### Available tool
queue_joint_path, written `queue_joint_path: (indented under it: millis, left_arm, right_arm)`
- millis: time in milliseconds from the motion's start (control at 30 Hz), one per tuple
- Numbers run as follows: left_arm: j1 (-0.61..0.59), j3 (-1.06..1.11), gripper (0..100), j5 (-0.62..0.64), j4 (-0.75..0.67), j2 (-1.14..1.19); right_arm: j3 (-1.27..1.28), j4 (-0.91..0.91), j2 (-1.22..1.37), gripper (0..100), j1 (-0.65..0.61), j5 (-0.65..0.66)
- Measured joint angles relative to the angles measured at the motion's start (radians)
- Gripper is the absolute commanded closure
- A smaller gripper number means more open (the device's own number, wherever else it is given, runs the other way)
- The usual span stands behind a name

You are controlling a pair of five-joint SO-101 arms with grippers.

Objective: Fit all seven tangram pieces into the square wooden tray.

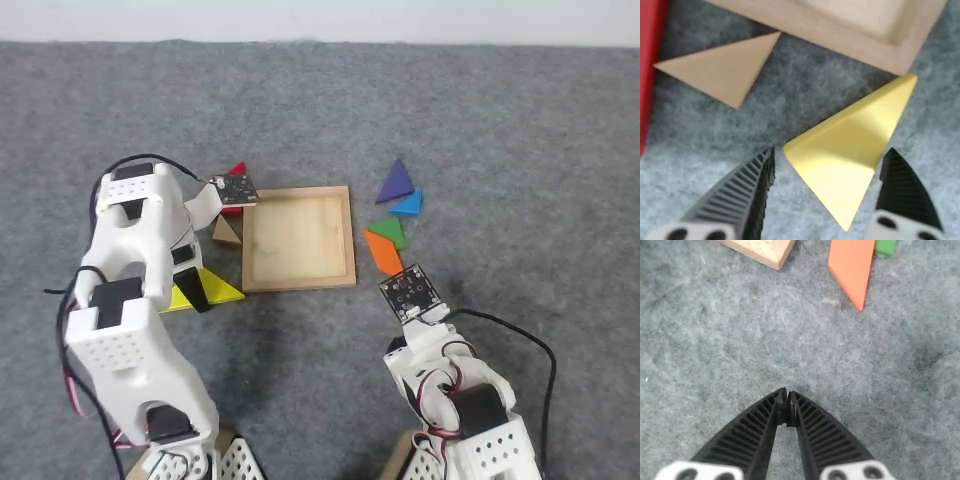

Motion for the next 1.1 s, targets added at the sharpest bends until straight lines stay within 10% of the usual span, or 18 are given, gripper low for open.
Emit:
queue_joint_path:
  millis: [1100]
  left_arm:
    - [0.003,-0.014,70,0.060,0.060,0.041]
  right_arm:
    - [0.000,0.000,0.000,99.0,0.000,0.000]
